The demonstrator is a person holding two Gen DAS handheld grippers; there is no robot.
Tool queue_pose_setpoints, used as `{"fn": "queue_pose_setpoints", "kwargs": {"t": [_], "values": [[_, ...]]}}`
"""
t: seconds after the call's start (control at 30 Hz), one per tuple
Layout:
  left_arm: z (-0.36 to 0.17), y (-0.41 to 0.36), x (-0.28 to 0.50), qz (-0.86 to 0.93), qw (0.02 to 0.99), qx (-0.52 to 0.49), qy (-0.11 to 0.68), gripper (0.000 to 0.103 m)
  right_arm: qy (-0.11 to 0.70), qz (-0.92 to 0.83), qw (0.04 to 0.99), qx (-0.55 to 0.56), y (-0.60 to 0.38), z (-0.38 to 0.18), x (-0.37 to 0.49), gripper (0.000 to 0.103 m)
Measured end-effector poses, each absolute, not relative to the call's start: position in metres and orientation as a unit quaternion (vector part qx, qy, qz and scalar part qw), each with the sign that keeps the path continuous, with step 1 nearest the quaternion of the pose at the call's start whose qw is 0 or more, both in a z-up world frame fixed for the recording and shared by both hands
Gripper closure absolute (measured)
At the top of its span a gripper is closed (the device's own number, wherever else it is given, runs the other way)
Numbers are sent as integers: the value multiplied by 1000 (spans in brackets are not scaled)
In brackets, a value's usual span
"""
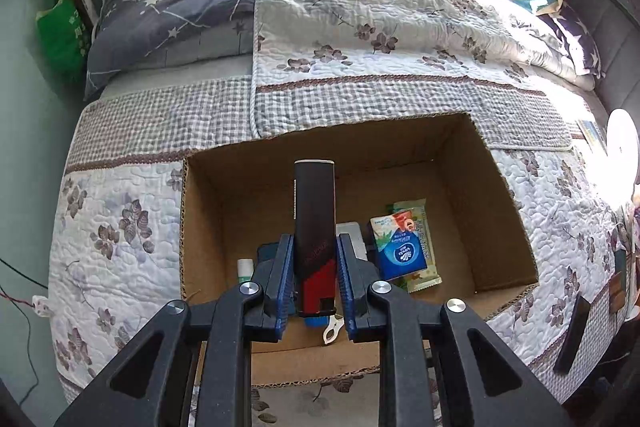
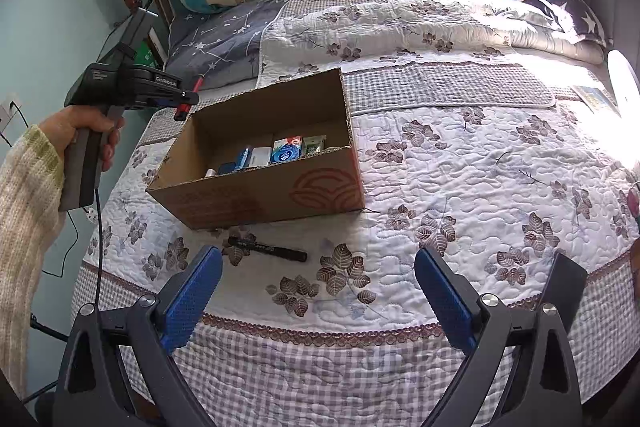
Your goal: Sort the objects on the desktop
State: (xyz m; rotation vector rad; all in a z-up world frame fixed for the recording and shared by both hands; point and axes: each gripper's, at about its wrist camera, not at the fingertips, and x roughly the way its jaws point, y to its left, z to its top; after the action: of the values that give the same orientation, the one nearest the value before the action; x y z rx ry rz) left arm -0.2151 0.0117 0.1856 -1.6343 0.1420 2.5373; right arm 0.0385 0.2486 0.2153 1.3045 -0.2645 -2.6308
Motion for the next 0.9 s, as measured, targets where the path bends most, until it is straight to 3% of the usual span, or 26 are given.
{"fn": "queue_pose_setpoints", "kwargs": {"t": [0.2, 0.5, 0.7, 0.9], "values": [[116, 13, -221, 807, 46, -588, 35, 0, -84, -886, 107, 443, 247, 215, 40, 6], [88, 18, -220, 799, 44, -599, 31, 0, -77, -882, 109, 452, 242, 209, 39, 6], [104, 4, -198, 826, 50, -561, 3, 0, -68, -882, 99, 455, 241, 205, 35, 6], [174, -22, -119, 852, 84, -516, -19, 0, -67, -884, 101, 451, 238, 208, 36, 6]]}}
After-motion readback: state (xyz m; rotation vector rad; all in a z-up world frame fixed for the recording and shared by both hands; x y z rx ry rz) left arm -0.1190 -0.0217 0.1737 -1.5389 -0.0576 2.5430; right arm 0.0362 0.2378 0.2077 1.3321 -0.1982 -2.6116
